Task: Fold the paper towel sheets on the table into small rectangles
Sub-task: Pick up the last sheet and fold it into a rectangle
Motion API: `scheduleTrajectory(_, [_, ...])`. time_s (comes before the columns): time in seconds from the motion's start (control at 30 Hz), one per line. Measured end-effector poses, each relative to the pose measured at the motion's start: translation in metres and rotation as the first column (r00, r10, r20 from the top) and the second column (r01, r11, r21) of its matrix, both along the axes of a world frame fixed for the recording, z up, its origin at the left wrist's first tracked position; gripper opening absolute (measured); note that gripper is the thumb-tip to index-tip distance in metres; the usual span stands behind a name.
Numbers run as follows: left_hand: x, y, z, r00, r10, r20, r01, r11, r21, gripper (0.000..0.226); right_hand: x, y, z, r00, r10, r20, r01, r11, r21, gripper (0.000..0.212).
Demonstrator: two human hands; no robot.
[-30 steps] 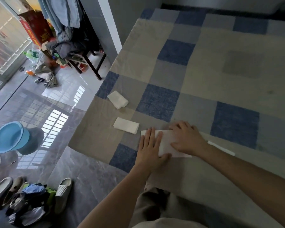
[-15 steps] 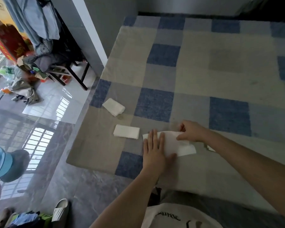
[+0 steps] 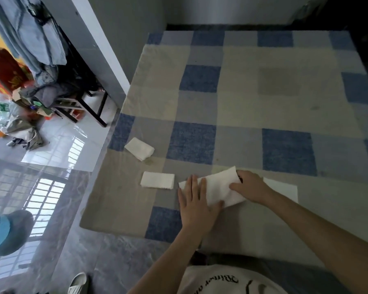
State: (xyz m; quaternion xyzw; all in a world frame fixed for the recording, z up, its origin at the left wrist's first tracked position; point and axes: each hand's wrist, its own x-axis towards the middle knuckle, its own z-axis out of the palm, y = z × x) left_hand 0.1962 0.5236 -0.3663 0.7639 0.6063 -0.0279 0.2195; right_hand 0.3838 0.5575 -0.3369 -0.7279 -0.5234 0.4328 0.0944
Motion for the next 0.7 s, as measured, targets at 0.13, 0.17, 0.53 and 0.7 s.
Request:
scheduleTrajectory(0.13, [0.003,0.006,0.011,0.989,0.112,0.096,-0.124,0.984,0.129,0.059,0.015,0.022,0.002,0.997,0.070,-0.029,-0.072,0.997,-0.038,0.019])
scheduleTrajectory(0.17, [0.002,0.010,0.012,0.988,0.120,0.094,-0.135,0.976,0.170,0.053,0.019,0.030,0.002,0.995,0.099,-0.027,-0.101,0.994,-0.050,0.017])
scheduleTrajectory(0.53, [-0.009,0.032,0.023,0.985,0.114,0.127,-0.113,0.993,-0.010,0.036,0.038,0.097,0.016,0.900,0.435,0.018,-0.421,0.882,-0.212,0.016])
scheduleTrajectory(0.7, [-0.007,0.046,0.031,0.962,0.127,0.242,-0.139,0.990,0.031,0.029,0.028,0.111,0.010,0.944,0.329,0.027,-0.327,0.944,-0.048,0.025])
